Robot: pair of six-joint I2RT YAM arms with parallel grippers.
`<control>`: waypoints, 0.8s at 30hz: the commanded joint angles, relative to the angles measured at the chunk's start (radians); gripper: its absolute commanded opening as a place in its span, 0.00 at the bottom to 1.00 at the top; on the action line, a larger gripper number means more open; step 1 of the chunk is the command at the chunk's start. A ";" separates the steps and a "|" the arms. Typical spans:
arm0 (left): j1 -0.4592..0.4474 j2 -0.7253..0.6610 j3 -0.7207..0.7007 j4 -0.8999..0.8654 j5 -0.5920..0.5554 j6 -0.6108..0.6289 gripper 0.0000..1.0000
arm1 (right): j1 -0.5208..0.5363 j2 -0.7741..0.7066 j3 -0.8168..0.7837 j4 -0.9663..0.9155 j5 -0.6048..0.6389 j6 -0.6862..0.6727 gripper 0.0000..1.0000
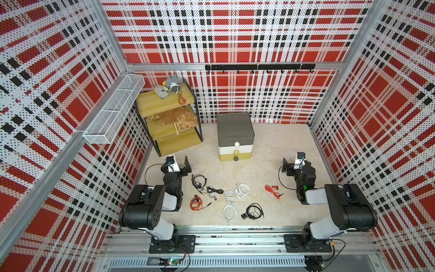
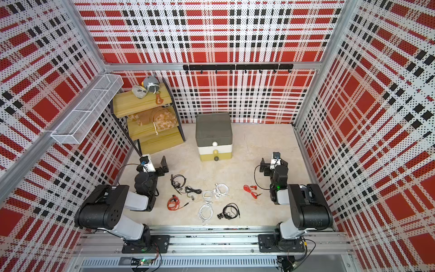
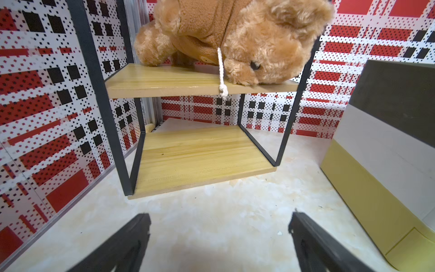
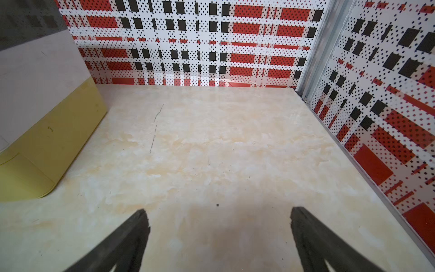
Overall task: Place the wired earphones into the drawer by color
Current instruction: Open the drawer in the storage box.
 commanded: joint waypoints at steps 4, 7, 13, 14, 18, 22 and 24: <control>0.008 0.010 0.017 0.029 -0.010 0.011 0.99 | 0.005 0.008 0.019 0.022 0.004 0.007 1.00; 0.008 0.010 0.017 0.029 -0.010 0.012 0.99 | 0.004 0.008 0.019 0.021 0.004 0.008 1.00; 0.007 0.009 0.017 0.029 -0.015 0.012 0.99 | 0.005 0.008 0.019 0.022 0.004 0.008 1.00; 0.006 0.009 0.017 0.029 -0.015 0.012 0.99 | 0.004 0.008 0.019 0.021 0.004 0.008 1.00; 0.004 0.009 0.017 0.029 -0.017 0.014 0.99 | 0.004 0.008 0.019 0.021 0.004 0.007 1.00; 0.003 0.009 0.016 0.029 -0.020 0.013 0.99 | 0.004 0.008 0.019 0.022 0.004 0.008 1.00; 0.003 0.008 0.017 0.029 -0.021 0.014 0.99 | 0.004 0.008 0.020 0.021 0.004 0.009 1.00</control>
